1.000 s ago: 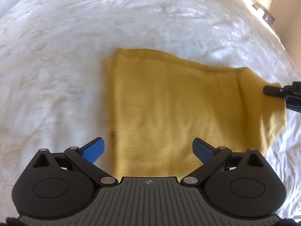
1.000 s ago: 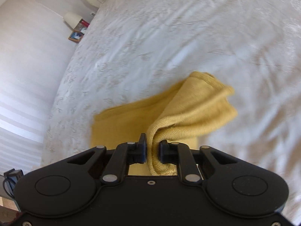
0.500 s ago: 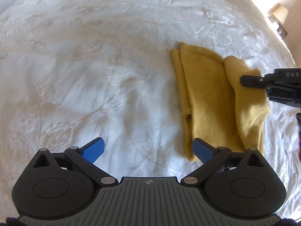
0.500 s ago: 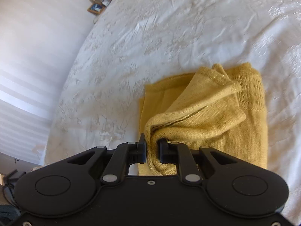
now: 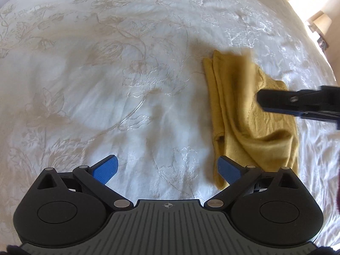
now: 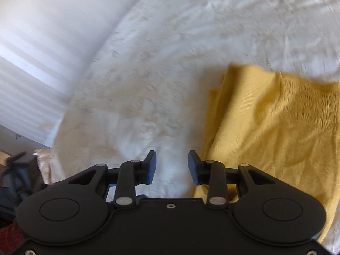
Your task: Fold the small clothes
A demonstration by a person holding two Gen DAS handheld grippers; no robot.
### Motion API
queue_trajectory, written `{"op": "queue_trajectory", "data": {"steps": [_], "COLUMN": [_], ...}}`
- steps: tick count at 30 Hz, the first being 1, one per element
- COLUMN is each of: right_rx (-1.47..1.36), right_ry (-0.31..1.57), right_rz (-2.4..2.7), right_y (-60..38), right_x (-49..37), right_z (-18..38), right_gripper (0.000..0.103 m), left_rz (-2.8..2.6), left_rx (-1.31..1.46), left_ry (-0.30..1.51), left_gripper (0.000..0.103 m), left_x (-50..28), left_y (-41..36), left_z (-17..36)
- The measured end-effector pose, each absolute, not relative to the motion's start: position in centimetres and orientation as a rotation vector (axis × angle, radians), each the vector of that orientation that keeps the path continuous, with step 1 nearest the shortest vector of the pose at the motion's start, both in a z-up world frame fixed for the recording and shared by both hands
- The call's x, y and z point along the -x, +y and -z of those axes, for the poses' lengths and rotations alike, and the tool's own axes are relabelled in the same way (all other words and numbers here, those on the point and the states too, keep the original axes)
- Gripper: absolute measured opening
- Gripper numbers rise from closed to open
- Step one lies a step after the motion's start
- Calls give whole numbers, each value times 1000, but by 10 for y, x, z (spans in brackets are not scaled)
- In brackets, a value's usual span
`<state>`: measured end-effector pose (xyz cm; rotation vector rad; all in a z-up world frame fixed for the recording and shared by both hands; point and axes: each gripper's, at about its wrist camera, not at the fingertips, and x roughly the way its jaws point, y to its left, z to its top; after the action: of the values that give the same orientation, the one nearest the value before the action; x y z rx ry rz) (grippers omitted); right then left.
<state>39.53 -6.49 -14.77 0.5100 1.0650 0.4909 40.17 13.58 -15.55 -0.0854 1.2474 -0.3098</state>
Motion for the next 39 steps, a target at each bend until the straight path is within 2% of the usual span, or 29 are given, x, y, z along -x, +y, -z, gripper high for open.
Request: {"op": "queue_trajectory", "data": {"steps": [4,9,11,14,18,21,25,31,34,35,37,38,39], "right_rx": [-535,-408,-363,-307,-271,-234,-17,282,356,384,422,386,321], "right_ry": [1023,1077,1082,1082,1152,1108,1013,969,960,961,961,959,957], "right_rz": [-375,-299,-332,-403,-612,-624,-491,-495,-505,-507,-494,-478,-457], "right_y": [-100,-118,-111,-91,-48,-33,-25,-3,9,12,12,6,-3], "right_x": [-384,-368,-359,-344,-330,-317,-301,-299,-304,-305,-308,-311,-315], "right_z": [146,161,165,170,186,180,166,175,185,188,192,188,182], "right_gripper": [52,53,54,62,62,61,61,61,57,53,17,10,10], "left_rz": [324,357,368,378,394,408,402,400,419,427,441,449,461], "left_rx": [72,58,67,94,91,100,99,109,116,118,120,121,125], "left_ry": [1237,1202,1190,1184,1197,1209,1231,1257,1255,1254,1254,1253,1254], "left_gripper": [101,102,102,102,102,102,102,102,102,102,102,102,102], "left_x": [-411,-432,-440,-450,-457,-457,-455,-459,-462,-464,-466,-467,-468], "left_y": [131,116,110,102,92,90,94,95,90,88,84,82,80], "left_z": [151,142,138,136,139,140,144,149,146,145,142,140,139]}}
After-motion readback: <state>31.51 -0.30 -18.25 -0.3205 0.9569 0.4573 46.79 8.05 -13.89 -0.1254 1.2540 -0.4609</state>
